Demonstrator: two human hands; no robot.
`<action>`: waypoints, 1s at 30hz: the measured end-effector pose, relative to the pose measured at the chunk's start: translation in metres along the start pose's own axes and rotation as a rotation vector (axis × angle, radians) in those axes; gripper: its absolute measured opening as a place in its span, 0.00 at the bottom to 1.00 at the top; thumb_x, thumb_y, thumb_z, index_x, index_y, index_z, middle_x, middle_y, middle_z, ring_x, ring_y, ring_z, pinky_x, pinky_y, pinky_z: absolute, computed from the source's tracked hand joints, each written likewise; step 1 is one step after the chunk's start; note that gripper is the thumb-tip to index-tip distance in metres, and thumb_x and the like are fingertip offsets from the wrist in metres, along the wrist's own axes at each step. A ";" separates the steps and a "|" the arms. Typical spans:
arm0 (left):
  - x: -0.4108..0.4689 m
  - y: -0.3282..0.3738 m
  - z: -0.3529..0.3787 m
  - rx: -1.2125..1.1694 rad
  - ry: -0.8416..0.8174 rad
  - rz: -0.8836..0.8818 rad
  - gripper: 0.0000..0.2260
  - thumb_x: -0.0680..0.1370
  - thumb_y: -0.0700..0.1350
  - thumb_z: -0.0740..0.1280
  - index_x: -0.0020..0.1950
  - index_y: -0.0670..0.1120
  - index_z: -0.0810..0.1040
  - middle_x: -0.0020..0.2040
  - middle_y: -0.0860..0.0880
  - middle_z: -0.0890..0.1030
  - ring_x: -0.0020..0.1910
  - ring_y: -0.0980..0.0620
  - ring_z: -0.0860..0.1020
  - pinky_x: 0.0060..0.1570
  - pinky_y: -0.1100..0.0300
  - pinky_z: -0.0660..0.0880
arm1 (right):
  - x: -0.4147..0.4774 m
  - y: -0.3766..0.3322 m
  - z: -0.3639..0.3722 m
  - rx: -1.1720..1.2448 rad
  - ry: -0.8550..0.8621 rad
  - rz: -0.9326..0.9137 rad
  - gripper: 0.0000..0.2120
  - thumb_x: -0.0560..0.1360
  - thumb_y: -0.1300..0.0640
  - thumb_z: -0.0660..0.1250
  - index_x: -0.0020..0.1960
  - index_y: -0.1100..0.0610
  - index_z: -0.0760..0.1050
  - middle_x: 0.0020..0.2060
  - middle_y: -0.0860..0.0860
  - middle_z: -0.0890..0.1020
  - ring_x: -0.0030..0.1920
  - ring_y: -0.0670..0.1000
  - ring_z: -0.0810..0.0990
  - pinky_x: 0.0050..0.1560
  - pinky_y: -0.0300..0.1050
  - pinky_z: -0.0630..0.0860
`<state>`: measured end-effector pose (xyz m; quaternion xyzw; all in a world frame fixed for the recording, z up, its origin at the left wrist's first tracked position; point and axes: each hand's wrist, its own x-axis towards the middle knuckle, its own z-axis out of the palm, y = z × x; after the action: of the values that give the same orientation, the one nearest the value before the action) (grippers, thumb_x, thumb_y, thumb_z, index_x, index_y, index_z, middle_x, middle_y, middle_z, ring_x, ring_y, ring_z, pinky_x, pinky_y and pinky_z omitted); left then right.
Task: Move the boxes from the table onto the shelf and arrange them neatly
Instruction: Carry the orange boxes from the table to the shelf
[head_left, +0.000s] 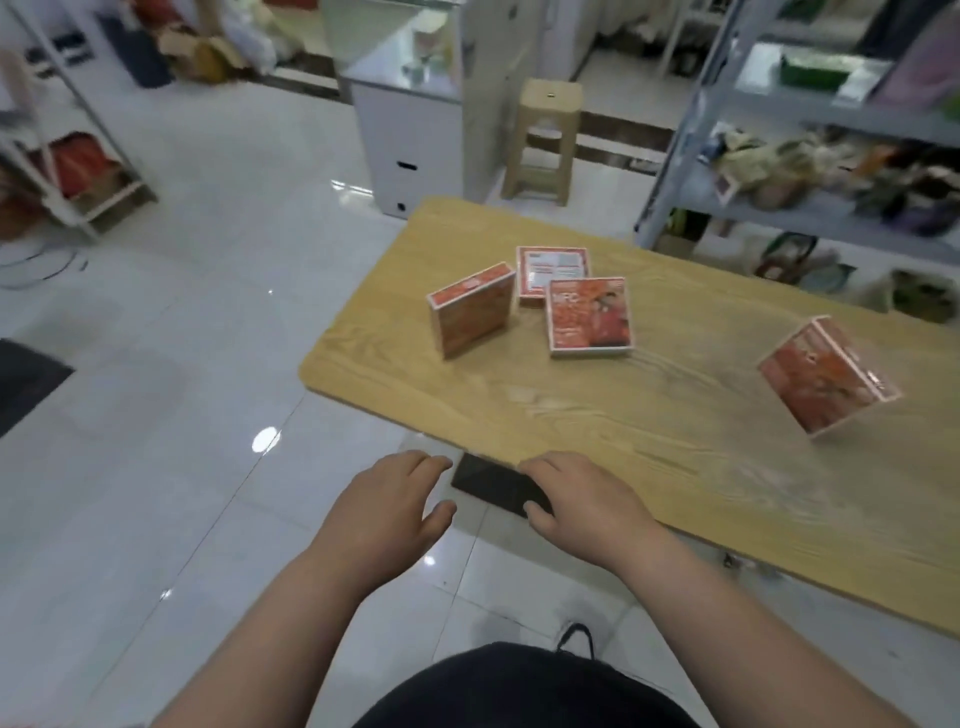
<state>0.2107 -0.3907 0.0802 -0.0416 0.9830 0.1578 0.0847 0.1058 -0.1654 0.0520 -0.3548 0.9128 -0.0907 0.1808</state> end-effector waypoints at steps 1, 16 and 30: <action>0.011 0.014 0.002 0.003 -0.002 0.009 0.30 0.76 0.63 0.50 0.72 0.51 0.72 0.66 0.53 0.76 0.62 0.51 0.75 0.56 0.56 0.74 | -0.003 0.015 -0.003 0.004 0.000 0.010 0.23 0.80 0.46 0.60 0.74 0.49 0.67 0.68 0.48 0.73 0.67 0.51 0.70 0.59 0.45 0.72; 0.131 0.110 0.020 -0.037 0.031 -0.076 0.20 0.80 0.55 0.63 0.71 0.53 0.71 0.65 0.55 0.75 0.63 0.53 0.74 0.54 0.56 0.75 | 0.019 0.183 -0.036 0.128 -0.023 0.092 0.23 0.79 0.46 0.61 0.72 0.49 0.69 0.67 0.48 0.74 0.68 0.52 0.71 0.61 0.48 0.74; 0.297 -0.015 -0.010 -0.048 0.127 -0.151 0.23 0.74 0.47 0.72 0.67 0.45 0.74 0.59 0.43 0.78 0.58 0.38 0.75 0.53 0.46 0.74 | 0.201 0.239 -0.064 0.337 0.090 0.476 0.41 0.70 0.44 0.74 0.77 0.52 0.59 0.68 0.56 0.71 0.69 0.59 0.70 0.67 0.52 0.71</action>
<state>-0.0813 -0.4240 0.0315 -0.1277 0.9763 0.1713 0.0331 -0.2040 -0.1249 -0.0128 -0.0915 0.9495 -0.2117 0.2126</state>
